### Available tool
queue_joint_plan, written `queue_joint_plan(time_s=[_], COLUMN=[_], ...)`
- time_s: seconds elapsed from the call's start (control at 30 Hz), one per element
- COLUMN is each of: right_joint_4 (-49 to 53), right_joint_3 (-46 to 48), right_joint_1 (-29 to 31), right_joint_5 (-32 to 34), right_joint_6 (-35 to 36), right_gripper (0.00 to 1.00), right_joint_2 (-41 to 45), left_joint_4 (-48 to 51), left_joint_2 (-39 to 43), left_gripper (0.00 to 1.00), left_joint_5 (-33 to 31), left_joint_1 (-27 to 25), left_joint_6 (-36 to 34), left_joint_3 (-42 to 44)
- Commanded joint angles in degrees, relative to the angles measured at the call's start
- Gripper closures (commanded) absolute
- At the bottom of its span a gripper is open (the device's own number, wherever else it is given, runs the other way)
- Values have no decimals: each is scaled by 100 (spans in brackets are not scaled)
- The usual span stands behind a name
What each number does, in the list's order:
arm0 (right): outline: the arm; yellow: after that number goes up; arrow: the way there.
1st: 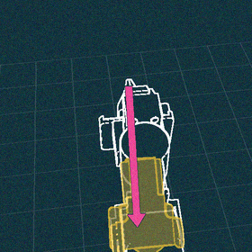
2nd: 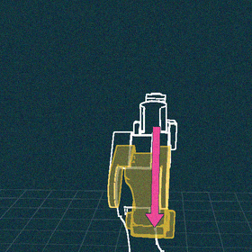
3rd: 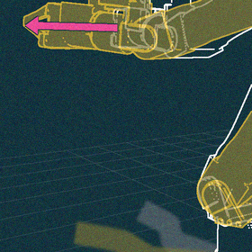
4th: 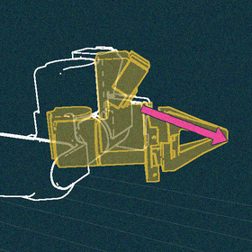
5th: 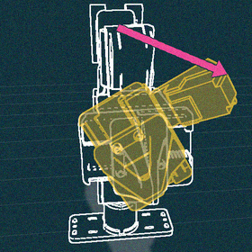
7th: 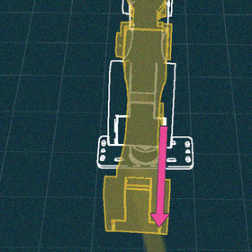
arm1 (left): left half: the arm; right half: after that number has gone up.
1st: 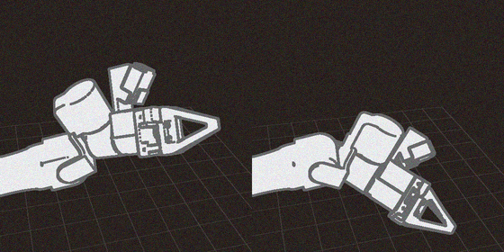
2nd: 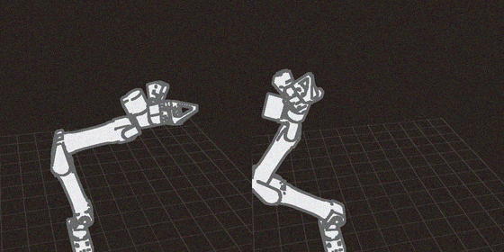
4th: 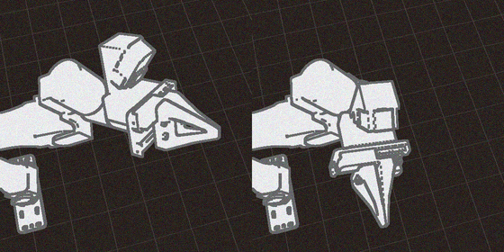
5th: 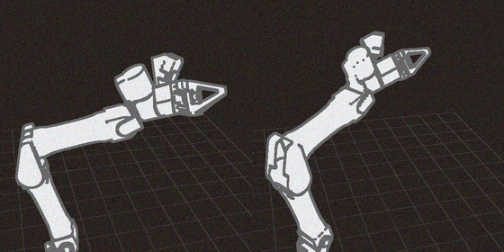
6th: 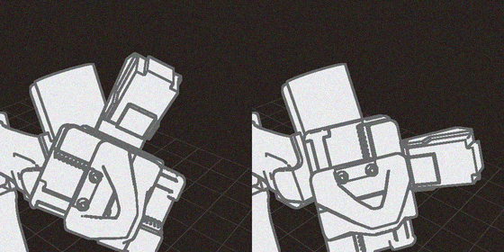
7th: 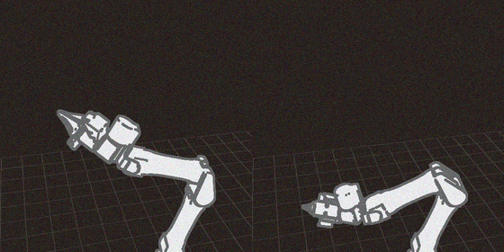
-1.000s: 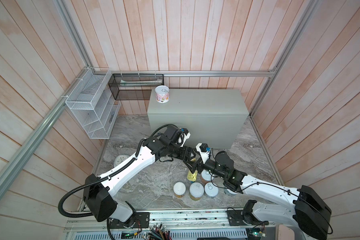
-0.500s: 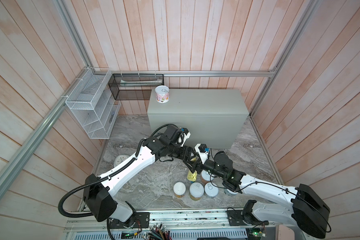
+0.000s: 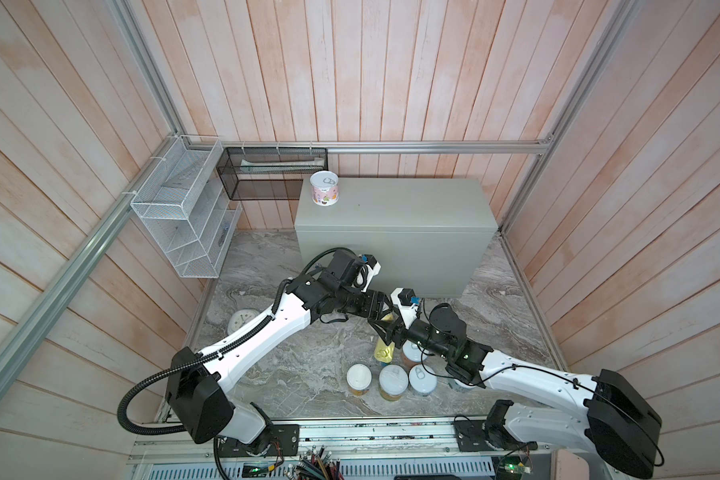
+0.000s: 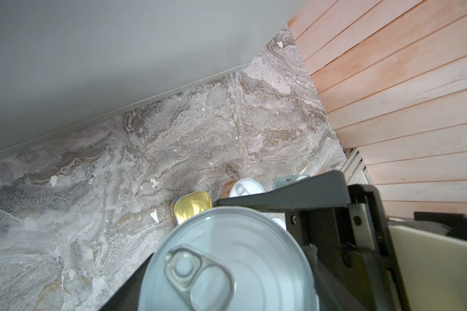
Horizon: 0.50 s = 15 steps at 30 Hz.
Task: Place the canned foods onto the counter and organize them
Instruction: 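Grasp the yellow can with the right gripper and open the left gripper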
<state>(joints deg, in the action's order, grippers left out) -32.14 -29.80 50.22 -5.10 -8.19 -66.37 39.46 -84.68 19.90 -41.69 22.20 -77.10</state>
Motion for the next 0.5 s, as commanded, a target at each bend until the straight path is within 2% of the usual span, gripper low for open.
queue_joint_plan(time_s=[0.0, 0.07, 0.17, 0.33, 0.47], right_joint_4=[-388, -383, -410, -409, -374], right_joint_3=[26, 41, 78, 54, 29], right_joint_1=[-47, -43, -46, -46, -47], right_joint_5=[397, 461, 527, 548, 597], right_joint_6=[-262, -280, -305, -322, -350], right_gripper=[35, 35, 35, 35, 36], right_joint_2=[212, 245, 266, 262, 248], left_joint_4=[-133, -163, -100, -126, -200], left_joint_2=[187, 206, 201, 268, 419], left_gripper=[24, 12, 8, 0, 0], left_joint_5=[190, 125, -111, -151, -278], left_joint_1=[-23, -23, -7, 3, 5], left_joint_6=[39, 24, -23, -3, 70], left_joint_3=[101, 143, 182, 298, 431])
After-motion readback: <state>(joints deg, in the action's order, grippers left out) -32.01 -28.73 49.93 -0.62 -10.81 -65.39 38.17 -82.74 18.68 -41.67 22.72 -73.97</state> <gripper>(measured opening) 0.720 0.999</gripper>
